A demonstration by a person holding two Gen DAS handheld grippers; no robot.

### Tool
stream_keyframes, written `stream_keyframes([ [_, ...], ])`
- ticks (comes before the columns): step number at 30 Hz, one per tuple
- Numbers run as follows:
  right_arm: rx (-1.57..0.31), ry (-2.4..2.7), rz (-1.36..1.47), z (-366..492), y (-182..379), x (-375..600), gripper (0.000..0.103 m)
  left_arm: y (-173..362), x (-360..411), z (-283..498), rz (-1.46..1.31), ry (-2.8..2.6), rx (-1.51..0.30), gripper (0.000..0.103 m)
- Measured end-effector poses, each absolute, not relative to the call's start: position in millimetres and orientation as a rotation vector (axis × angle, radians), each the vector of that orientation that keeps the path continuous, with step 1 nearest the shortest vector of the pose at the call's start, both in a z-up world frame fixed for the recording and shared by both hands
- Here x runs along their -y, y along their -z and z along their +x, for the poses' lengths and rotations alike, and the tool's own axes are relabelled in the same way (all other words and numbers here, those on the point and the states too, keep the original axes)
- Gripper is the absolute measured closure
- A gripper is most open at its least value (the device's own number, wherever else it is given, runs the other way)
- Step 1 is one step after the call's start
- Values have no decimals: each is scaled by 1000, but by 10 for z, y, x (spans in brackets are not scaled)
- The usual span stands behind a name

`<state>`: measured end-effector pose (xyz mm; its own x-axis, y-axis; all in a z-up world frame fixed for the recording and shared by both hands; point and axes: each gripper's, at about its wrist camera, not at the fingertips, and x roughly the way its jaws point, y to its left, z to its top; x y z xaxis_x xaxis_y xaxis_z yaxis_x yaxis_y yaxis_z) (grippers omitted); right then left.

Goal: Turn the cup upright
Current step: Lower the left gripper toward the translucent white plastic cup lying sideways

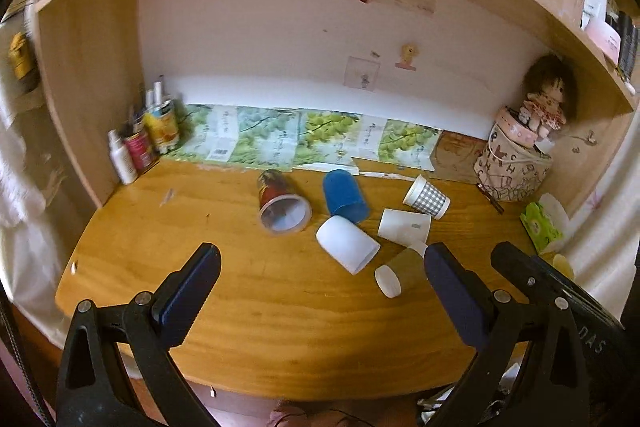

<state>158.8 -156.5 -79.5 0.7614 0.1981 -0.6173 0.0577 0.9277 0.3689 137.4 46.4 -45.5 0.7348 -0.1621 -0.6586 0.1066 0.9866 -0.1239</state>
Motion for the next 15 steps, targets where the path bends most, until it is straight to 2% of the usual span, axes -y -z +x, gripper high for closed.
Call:
stream_keyframes([
  [15,-742,57,517,2238,938,1568,19,562,-433,2343,122,388,-812,2],
])
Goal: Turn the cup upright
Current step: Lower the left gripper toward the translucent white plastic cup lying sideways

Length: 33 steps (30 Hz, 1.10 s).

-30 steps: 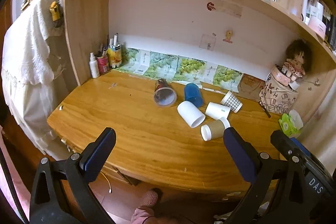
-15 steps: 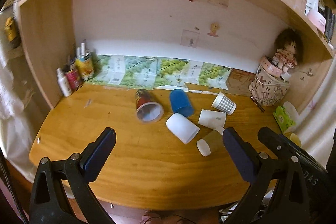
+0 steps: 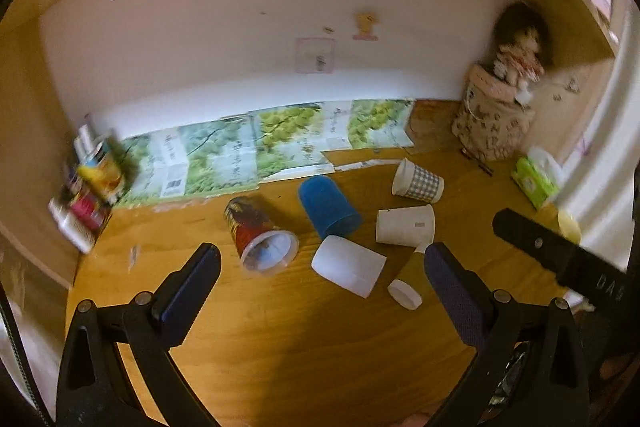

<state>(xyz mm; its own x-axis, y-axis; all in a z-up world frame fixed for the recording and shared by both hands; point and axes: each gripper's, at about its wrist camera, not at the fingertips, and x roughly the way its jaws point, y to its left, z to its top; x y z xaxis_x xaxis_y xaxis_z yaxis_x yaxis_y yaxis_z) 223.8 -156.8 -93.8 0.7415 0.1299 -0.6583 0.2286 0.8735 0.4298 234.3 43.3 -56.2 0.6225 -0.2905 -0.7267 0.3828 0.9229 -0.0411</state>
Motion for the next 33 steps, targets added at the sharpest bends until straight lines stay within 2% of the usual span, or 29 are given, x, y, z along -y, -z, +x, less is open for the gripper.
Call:
stream_keyframes([
  [15,-878,136,698,2606,1337,1818,19,819,-111,2842,454,612,-767,2],
  [33,-995,211,705,2565,1669,2019,19,1381,205,2844,895,957,-609,2],
])
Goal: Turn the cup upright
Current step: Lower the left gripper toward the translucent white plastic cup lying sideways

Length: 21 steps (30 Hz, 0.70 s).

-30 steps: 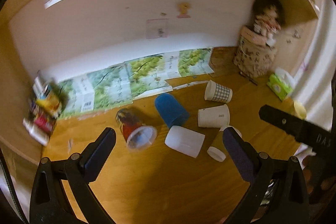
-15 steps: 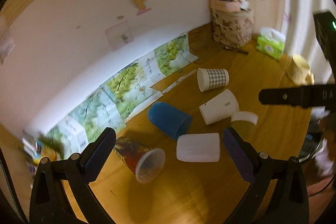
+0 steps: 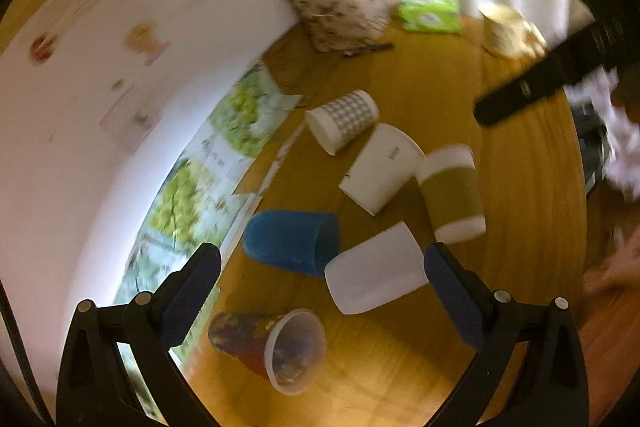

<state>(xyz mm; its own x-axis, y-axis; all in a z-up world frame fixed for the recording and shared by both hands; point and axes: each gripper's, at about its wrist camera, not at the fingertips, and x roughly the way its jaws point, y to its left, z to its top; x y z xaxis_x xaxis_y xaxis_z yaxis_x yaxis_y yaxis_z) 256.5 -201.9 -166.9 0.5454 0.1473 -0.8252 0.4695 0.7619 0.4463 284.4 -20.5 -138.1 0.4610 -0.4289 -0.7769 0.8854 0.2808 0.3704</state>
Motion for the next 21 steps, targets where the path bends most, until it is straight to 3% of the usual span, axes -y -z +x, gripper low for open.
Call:
stream_keyframes([
  [12,-1038,237,696,2503,1776,2075,19,1792,281,2745,1187,1193,-523,2],
  [21,-1060,258,724,2488,1866,2097,19,2061,373,2790,1259,1287,-572,2],
])
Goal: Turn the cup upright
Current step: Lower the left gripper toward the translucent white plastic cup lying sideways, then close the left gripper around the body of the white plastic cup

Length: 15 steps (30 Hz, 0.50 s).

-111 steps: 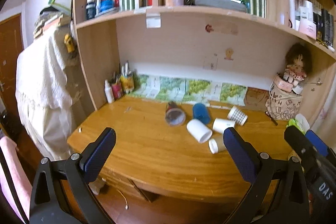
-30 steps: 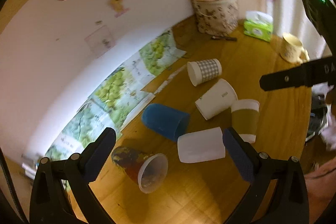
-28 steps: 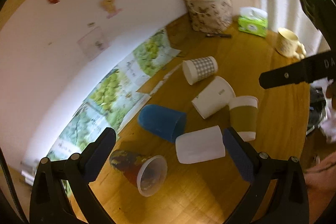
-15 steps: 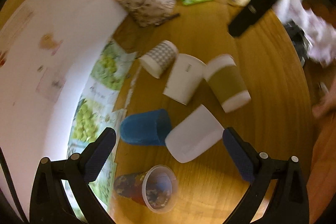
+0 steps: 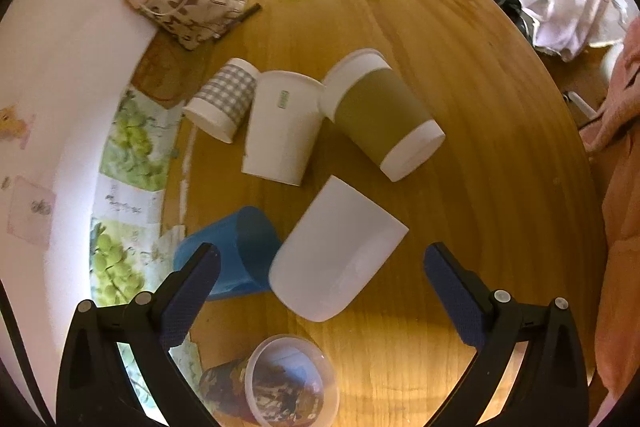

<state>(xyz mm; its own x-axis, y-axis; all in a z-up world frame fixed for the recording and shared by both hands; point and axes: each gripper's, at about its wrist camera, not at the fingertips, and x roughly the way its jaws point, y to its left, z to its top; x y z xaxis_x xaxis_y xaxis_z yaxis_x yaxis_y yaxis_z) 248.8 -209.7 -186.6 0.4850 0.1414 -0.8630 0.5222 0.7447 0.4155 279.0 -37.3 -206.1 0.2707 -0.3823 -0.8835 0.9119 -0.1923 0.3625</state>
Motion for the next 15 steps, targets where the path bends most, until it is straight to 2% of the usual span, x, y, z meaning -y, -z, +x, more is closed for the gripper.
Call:
stream_keyframes([
  [15,-1096,301,758,2467,1973,2146,19,2406,489,2908,1355,1391,-665,2],
])
